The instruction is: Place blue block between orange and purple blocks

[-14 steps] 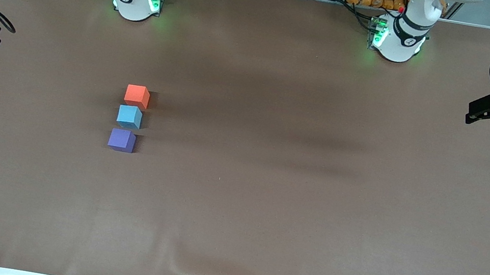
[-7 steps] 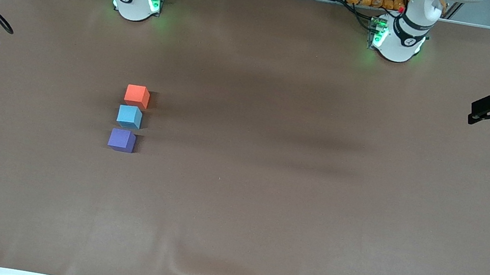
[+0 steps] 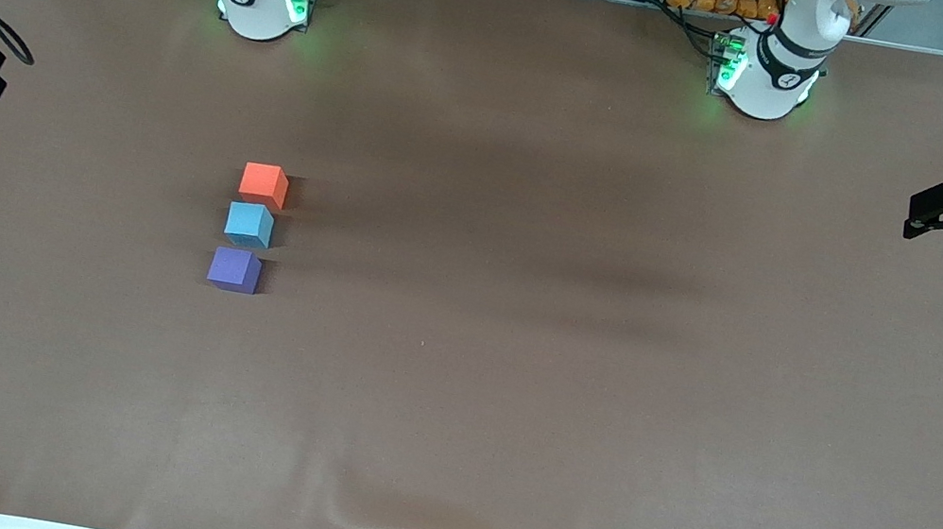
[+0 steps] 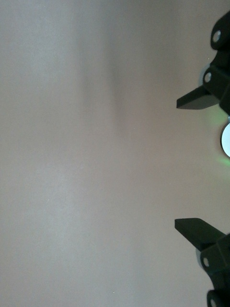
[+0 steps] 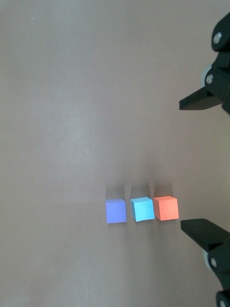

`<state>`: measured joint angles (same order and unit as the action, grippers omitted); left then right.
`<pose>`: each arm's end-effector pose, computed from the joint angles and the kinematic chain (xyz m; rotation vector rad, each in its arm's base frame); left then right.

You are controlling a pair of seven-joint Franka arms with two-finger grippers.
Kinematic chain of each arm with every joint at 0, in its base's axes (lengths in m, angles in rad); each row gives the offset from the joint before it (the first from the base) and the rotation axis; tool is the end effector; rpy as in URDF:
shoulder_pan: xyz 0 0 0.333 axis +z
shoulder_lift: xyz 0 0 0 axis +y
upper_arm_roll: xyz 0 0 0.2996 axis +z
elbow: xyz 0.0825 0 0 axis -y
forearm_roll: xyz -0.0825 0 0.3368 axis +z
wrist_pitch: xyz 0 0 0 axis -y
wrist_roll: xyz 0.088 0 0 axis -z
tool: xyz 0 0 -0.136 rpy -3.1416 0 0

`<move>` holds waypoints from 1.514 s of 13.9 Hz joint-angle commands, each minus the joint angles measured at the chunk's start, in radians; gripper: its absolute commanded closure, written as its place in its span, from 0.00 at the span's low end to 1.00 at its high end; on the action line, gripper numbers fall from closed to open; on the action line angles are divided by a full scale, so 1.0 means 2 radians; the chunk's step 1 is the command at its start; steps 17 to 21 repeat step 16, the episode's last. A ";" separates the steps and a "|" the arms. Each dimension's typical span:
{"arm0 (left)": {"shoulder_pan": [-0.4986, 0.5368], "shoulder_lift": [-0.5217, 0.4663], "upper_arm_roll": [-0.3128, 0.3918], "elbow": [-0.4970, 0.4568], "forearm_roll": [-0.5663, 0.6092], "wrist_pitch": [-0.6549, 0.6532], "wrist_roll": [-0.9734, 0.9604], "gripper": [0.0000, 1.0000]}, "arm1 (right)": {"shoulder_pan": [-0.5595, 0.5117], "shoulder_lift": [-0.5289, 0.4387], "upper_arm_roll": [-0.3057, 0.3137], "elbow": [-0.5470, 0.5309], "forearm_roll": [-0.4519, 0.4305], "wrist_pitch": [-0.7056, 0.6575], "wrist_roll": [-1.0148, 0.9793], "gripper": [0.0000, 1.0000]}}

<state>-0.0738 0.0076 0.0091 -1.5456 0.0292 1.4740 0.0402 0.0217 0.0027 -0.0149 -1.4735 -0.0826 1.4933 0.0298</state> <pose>0.4963 -0.0280 0.5779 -3.1049 0.1604 0.1226 0.5011 -0.0083 0.6123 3.0591 -0.0460 0.0285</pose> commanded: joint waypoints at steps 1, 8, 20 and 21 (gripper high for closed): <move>0.002 0.007 -0.003 0.013 0.012 -0.001 0.009 0.00 | -0.054 -0.008 0.057 -0.001 0.009 0.002 -0.003 0.00; 0.002 0.007 -0.003 0.013 0.012 -0.001 0.007 0.00 | -0.036 -0.009 0.015 -0.003 0.054 0.000 0.000 0.00; 0.002 0.007 -0.003 0.012 0.011 -0.001 0.004 0.00 | -0.032 -0.009 0.017 -0.003 0.042 0.000 0.000 0.00; 0.002 0.007 -0.003 0.012 0.011 -0.001 0.004 0.00 | -0.032 -0.009 0.017 -0.003 0.042 0.000 0.000 0.00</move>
